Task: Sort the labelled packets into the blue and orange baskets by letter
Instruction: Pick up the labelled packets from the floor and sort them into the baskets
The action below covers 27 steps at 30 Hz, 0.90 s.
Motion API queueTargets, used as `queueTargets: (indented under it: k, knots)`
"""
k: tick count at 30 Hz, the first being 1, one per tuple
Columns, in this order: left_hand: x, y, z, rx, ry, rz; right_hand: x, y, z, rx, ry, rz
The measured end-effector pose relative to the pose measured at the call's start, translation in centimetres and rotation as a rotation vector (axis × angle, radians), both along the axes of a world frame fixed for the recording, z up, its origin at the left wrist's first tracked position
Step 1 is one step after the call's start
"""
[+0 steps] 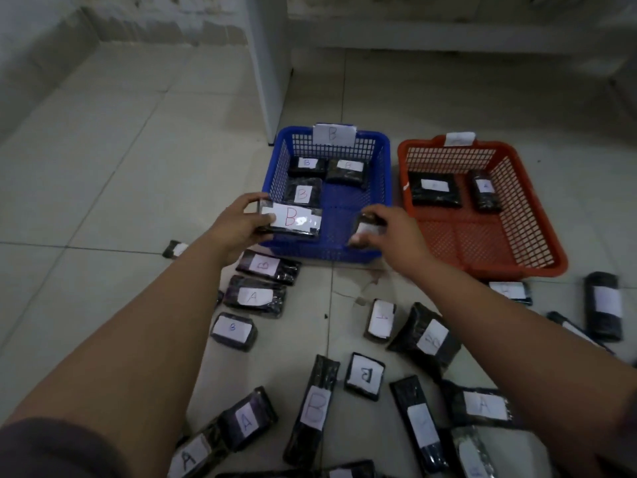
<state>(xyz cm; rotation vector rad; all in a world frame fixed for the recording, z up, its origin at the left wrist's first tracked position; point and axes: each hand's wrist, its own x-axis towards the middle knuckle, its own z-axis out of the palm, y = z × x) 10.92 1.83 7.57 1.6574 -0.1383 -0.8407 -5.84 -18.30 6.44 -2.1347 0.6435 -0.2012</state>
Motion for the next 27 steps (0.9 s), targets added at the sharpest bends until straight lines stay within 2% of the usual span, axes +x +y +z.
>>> queueTargets:
  k: [3, 6, 15, 18, 23, 25, 27]
  knots:
    - [0.2, -1.9, -1.1, 0.131, -0.182, -0.027, 0.0, -2.0, -0.4, 0.097, -0.054, -0.153]
    - [0.7, -2.9, -2.0, 0.226, -0.353, -0.055, 1.2, -3.1, -1.6, 0.144, -0.03, -0.213]
    - [1.6, -5.7, -5.2, 0.492, -0.745, -0.291, 6.2, -3.1, -4.9, -0.162, 0.192, -0.087]
    - [2.2, -6.5, -6.7, 0.572, -0.814, -0.375, 6.8, -2.6, -5.9, -0.262, 0.22, -0.006]
    - [2.6, -6.8, -8.5, 0.746, -0.89, -0.413, 7.1, -2.4, -7.3, -0.464, 0.384, 0.129]
    - [2.7, -7.0, -9.2, 0.735, -0.897, -0.485, 7.3, -2.2, -7.3, -0.471, 0.447, 0.127]
    - [2.9, -7.1, -9.6, 0.699, -0.829, -0.605, 7.5, -2.0, -7.2, -0.482, 0.516, 0.12]
